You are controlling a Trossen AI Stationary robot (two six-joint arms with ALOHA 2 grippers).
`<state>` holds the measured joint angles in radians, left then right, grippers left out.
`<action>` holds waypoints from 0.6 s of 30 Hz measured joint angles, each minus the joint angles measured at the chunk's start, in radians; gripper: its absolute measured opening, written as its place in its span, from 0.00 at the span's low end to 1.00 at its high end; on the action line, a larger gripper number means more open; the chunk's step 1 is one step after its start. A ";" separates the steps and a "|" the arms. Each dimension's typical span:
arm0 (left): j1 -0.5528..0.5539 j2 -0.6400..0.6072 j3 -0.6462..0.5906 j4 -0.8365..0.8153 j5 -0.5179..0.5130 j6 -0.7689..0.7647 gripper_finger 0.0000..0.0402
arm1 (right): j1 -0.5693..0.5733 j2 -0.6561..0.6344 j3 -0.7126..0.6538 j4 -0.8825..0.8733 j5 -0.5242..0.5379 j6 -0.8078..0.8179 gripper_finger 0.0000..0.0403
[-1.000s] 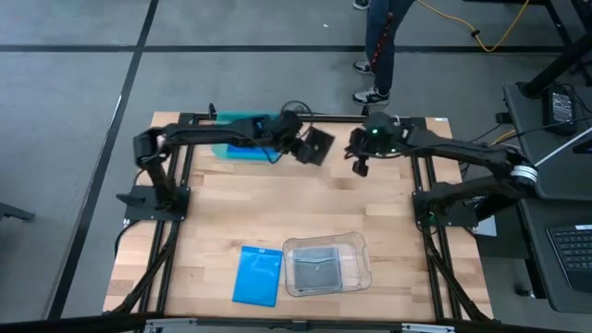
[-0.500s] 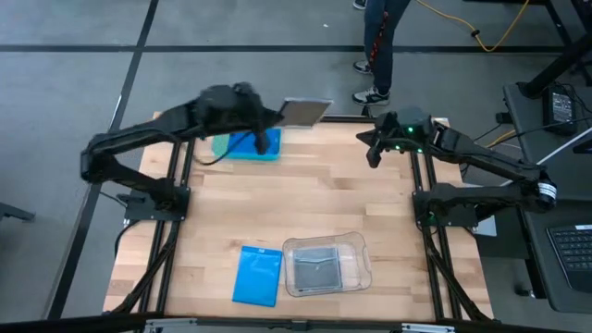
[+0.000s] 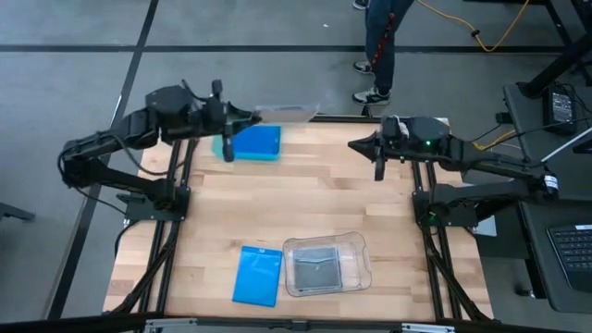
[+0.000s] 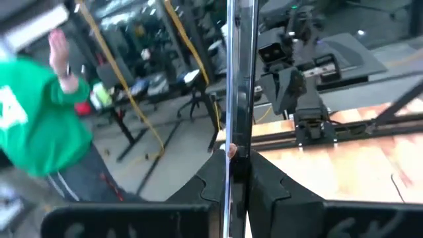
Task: Pick & place jewel cases by type
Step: Put the black CD case into the transparent bin
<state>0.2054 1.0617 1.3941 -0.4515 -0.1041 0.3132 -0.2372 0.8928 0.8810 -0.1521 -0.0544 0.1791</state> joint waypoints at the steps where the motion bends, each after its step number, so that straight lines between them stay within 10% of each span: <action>1: -0.013 -0.007 0.000 0.003 0.001 0.031 0.05 | 0.017 0.000 0.000 0.023 0.000 0.000 0.02; 18: -0.323 -0.039 0.000 0.184 -0.197 0.696 0.05 | 0.144 0.000 0.000 0.216 0.020 0.002 0.02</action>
<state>-0.1179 1.0231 1.3941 -0.2678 -0.3010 1.0088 -0.0933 0.8932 0.8810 0.0643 -0.0341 0.1811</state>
